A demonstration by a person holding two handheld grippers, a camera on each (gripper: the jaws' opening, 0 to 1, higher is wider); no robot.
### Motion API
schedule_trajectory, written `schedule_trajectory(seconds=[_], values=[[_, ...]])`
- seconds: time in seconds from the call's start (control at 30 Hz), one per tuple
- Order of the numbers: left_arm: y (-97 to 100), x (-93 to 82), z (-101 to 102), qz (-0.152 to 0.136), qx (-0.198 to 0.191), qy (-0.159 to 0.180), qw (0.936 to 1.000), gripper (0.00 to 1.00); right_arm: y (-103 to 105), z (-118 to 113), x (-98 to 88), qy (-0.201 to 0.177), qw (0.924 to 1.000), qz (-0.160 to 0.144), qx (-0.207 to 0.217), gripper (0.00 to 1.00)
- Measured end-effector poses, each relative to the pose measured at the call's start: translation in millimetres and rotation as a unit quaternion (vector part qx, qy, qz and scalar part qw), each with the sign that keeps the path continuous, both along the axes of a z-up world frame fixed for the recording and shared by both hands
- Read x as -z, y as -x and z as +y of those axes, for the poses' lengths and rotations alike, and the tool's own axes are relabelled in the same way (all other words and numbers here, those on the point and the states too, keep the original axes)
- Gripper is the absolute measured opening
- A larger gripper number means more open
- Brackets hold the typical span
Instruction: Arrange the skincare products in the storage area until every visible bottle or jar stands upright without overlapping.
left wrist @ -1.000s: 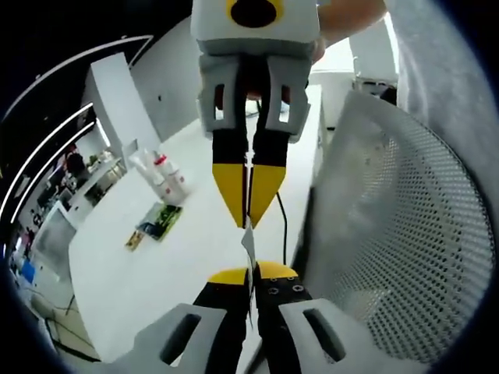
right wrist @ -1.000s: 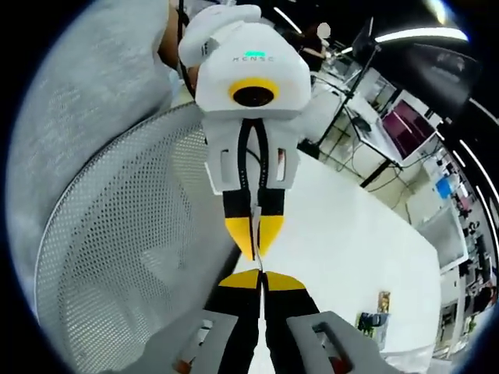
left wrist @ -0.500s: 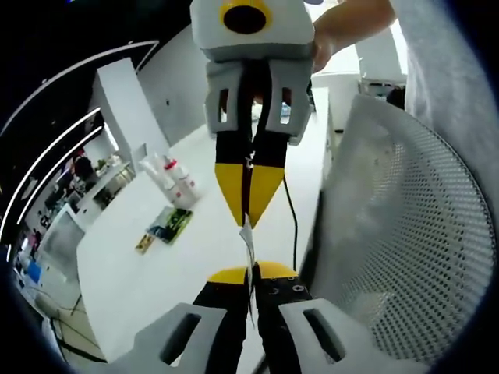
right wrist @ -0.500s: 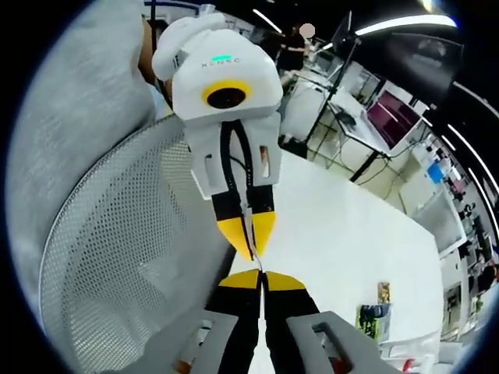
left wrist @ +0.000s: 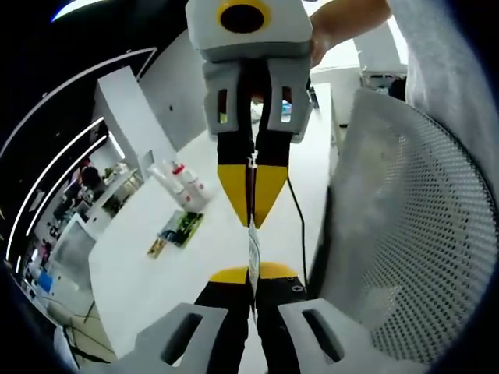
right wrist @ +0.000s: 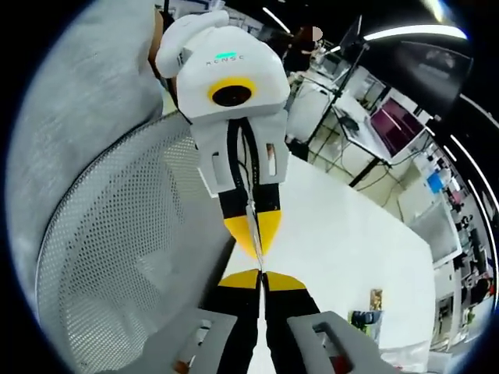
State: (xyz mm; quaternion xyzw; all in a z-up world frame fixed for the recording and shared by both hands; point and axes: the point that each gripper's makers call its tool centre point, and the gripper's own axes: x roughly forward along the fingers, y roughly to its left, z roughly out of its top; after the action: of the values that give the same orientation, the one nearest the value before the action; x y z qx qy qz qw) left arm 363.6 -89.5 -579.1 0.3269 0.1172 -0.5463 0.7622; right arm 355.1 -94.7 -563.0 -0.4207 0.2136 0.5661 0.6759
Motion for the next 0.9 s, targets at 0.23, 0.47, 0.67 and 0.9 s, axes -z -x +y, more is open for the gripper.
schedule_trajectory(seconds=[0.23,0.47,0.67,0.9], values=[[1.1,5.0,0.4,0.009,0.002,-0.011,0.9999,0.00,8.4,17.2,-11.4,-0.014,0.9992,-0.015,-0.033,0.00],[7.5,8.4,-0.7,0.023,0.014,-0.013,0.9995,0.00,17.6,27.8,-10.9,0.027,0.9942,-0.046,-0.093,0.00],[11.2,9.3,-3.4,0.037,0.023,-0.006,0.9990,0.00,21.6,26.0,-11.9,0.033,0.9931,-0.046,-0.103,0.00],[14.6,11.6,-4.4,0.047,0.029,-0.010,0.9984,0.00,27.4,25.6,-13.2,0.051,0.9896,-0.059,-0.121,0.00]])
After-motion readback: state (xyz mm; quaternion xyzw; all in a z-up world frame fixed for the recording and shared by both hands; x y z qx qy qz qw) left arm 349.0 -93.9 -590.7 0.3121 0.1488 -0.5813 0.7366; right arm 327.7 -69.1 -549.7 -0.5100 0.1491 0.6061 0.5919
